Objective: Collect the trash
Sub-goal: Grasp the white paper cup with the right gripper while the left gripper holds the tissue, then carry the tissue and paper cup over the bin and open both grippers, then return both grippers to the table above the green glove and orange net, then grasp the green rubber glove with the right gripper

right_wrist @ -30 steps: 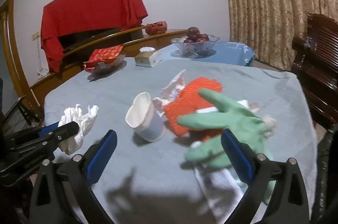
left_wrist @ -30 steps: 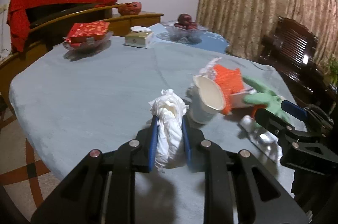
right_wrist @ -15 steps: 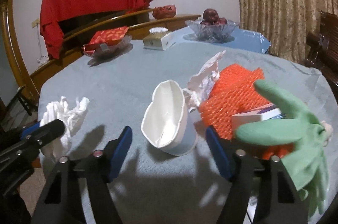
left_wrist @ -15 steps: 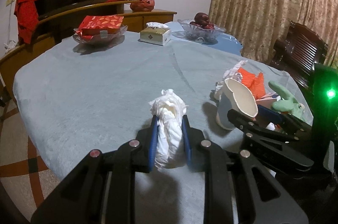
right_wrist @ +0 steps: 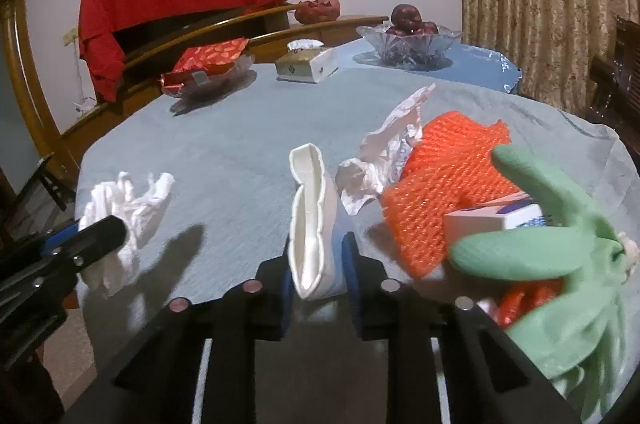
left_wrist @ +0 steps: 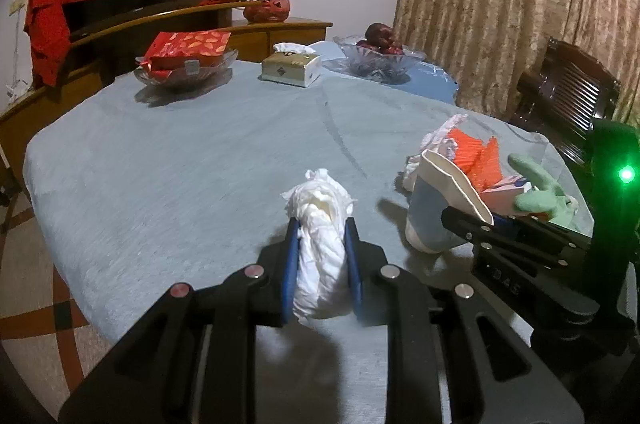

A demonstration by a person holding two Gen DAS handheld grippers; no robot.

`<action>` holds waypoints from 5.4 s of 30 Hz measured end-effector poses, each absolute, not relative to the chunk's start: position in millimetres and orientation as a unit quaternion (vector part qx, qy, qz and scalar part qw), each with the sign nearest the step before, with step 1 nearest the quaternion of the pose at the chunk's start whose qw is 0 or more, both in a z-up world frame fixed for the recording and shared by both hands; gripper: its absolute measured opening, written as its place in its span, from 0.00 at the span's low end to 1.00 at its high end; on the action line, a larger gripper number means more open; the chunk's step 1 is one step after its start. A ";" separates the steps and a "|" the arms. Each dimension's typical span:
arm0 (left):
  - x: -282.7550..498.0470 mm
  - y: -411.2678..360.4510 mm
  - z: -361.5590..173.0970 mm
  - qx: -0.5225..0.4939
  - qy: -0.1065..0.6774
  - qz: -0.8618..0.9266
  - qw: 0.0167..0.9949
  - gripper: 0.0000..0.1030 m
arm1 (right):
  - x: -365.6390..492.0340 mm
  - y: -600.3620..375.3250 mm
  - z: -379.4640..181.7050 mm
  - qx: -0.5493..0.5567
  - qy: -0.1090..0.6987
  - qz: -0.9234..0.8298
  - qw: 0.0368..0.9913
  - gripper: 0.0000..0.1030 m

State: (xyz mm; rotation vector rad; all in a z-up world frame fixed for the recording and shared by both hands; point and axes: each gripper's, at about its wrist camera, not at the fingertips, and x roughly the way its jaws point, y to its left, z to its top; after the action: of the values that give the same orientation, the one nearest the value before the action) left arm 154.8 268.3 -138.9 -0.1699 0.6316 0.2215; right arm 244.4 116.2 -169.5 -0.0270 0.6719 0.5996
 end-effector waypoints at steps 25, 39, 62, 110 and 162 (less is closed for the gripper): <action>156.9 127.3 -76.7 -0.050 0.271 -0.007 0.961 0.20 | 177.2 -38.8 -72.1 0.035 0.241 0.266 0.933 0.14; 157.5 24.3 -58.7 -0.015 0.257 -0.109 0.960 0.20 | 150.6 -150.1 -57.3 0.048 0.219 0.148 0.963 0.14; 189.8 -174.7 -99.7 0.032 0.279 -0.289 0.915 0.20 | 123.7 -310.6 -118.2 0.084 0.275 -0.046 0.957 0.14; 171.1 110.1 -70.2 -0.025 0.261 -0.014 0.965 0.92 | 170.8 -149.6 -91.5 0.067 0.245 0.112 0.961 0.94; 222.4 157.9 -130.2 -0.039 0.302 0.027 0.952 0.92 | 282.3 -55.7 -165.8 0.073 0.334 0.200 0.918 0.39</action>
State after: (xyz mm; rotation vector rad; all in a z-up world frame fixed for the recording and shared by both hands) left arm 222.4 157.9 -130.2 -0.0792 0.6136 0.0551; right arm 282.3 -55.7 -165.8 0.1497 0.6864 0.4112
